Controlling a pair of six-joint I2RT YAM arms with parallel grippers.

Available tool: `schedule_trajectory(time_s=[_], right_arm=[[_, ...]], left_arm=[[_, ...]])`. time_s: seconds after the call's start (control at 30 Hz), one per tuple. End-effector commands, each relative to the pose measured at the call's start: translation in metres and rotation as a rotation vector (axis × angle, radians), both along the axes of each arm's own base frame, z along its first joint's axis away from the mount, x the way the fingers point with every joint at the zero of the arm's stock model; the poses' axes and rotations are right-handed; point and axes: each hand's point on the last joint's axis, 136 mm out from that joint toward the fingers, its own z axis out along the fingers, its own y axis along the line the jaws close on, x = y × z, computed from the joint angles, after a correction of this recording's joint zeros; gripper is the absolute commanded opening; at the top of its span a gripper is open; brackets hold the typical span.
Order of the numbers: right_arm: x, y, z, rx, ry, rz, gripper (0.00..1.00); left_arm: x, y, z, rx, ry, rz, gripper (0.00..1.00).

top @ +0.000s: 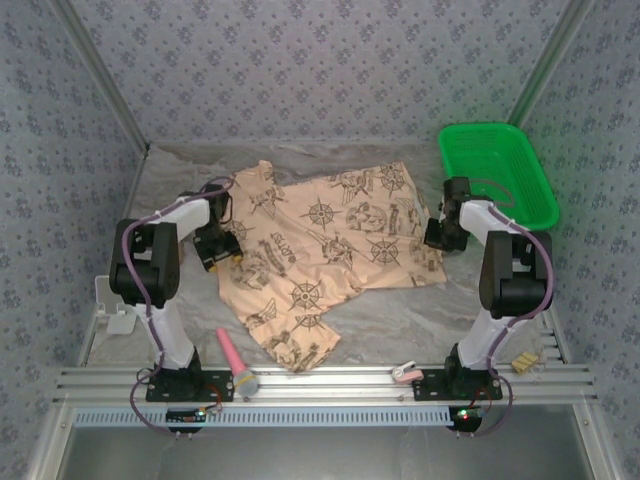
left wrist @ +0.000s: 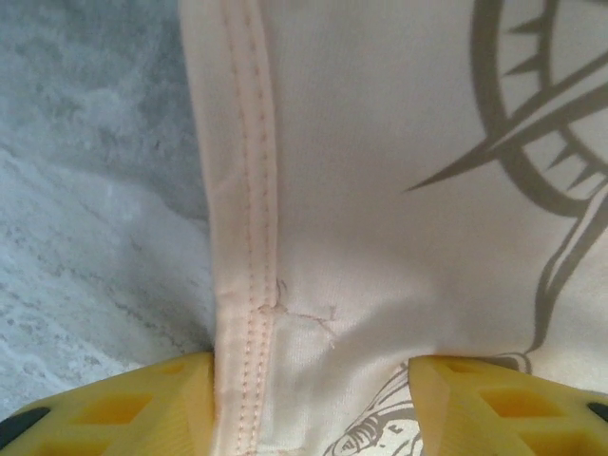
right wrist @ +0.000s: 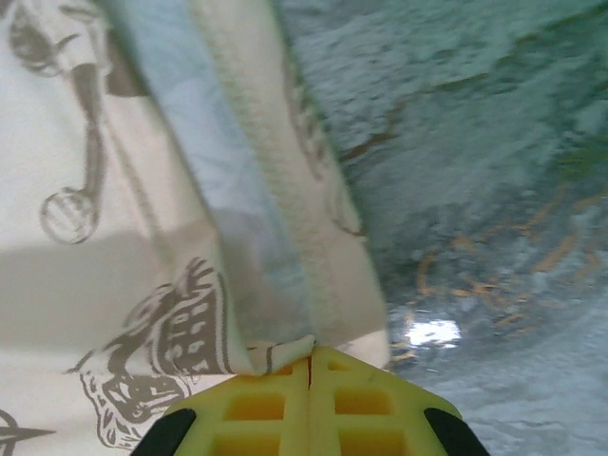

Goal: Fold the inside-out t-shirt

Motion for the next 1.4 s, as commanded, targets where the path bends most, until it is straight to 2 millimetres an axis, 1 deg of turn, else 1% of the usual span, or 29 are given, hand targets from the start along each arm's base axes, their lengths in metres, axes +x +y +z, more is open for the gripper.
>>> schedule_trajectory(time_s=[0.0, 0.1, 0.17, 0.2, 0.27, 0.37, 0.47, 0.53, 0.57, 0.63, 0.67, 0.73, 0.77, 0.8, 0.87, 0.9, 0.93, 1.0, 1.1, 1.17, 1.23, 1.27, 1.37], right_arm=[[-0.010, -0.028, 0.005, -0.091, 0.021, -0.126, 0.00], [-0.010, -0.035, 0.009, -0.147, -0.002, -0.155, 0.00], [-0.007, -0.039, 0.017, -0.195, -0.039, -0.167, 0.00], [-0.003, -0.041, 0.024, -0.217, -0.071, -0.171, 0.00], [0.009, -0.044, 0.036, -0.241, -0.144, -0.186, 0.00], [0.024, -0.040, 0.047, -0.227, -0.216, -0.200, 0.00], [0.023, -0.043, 0.042, -0.229, -0.182, -0.260, 0.00], [0.020, -0.039, 0.037, -0.209, -0.150, -0.260, 0.00], [0.018, -0.036, 0.036, -0.201, -0.146, -0.248, 0.02], [0.010, -0.027, 0.037, -0.193, -0.147, -0.223, 0.17], [0.007, -0.022, 0.039, -0.190, -0.153, -0.207, 0.22], [-0.002, -0.008, 0.048, -0.180, -0.169, -0.170, 0.30], [-0.003, 0.000, 0.054, -0.172, -0.190, -0.150, 0.33], [-0.012, 0.007, 0.060, -0.175, -0.186, -0.129, 0.36], [-0.023, 0.019, 0.069, -0.171, -0.209, -0.096, 0.41], [-0.029, 0.024, 0.071, -0.161, -0.215, -0.088, 0.42], [-0.036, 0.028, 0.073, -0.148, -0.218, -0.083, 0.44], [-0.052, 0.029, 0.071, -0.122, -0.206, -0.106, 0.47], [-0.076, 0.031, 0.064, -0.058, -0.208, -0.153, 0.50], [-0.094, 0.031, 0.056, -0.028, -0.190, -0.192, 0.53], [-0.106, 0.029, 0.050, -0.003, -0.171, -0.250, 0.54], [-0.110, 0.031, 0.047, 0.028, -0.158, -0.269, 0.54], [-0.119, 0.035, 0.037, 0.095, -0.110, -0.337, 0.55]], left_arm=[[0.027, 0.017, -0.016, 0.072, -0.043, -0.007, 0.55], [0.040, 0.016, -0.015, 0.070, -0.057, -0.026, 0.54], [0.050, 0.018, -0.010, 0.092, -0.077, -0.063, 0.54], [0.055, 0.022, -0.006, 0.110, -0.093, -0.085, 0.54], [0.067, 0.019, -0.001, 0.111, -0.127, -0.155, 0.55], [0.084, 0.014, 0.004, 0.095, -0.163, -0.233, 0.55], [0.102, 0.015, 0.004, 0.116, -0.200, -0.288, 0.55], [0.108, 0.019, 0.002, 0.144, -0.178, -0.305, 0.56], [0.108, 0.021, 0.003, 0.156, -0.166, -0.306, 0.56], [0.108, 0.026, 0.007, 0.179, -0.166, -0.299, 0.58], [0.109, 0.026, 0.012, 0.180, -0.177, -0.297, 0.58], [0.107, 0.028, 0.031, 0.183, -0.202, -0.265, 0.60], [0.105, 0.026, 0.041, 0.171, -0.217, -0.252, 0.60], [0.103, 0.023, 0.055, 0.150, -0.242, -0.238, 0.61], [0.092, 0.016, 0.081, 0.100, -0.282, -0.202, 0.62], [0.083, 0.013, 0.089, 0.073, -0.280, -0.182, 0.62], [0.070, 0.008, 0.098, 0.036, -0.275, -0.160, 0.62], [0.040, -0.004, 0.104, -0.046, -0.256, -0.120, 0.62], [-0.012, -0.026, 0.095, -0.155, -0.219, -0.079, 0.62], [-0.046, -0.041, 0.088, -0.182, -0.177, -0.069, 0.62], [-0.075, -0.058, 0.079, -0.195, -0.137, -0.071, 0.62], [-0.089, -0.068, 0.074, -0.202, -0.120, -0.074, 0.62], [-0.115, -0.095, 0.061, -0.235, -0.096, -0.053, 0.62]])
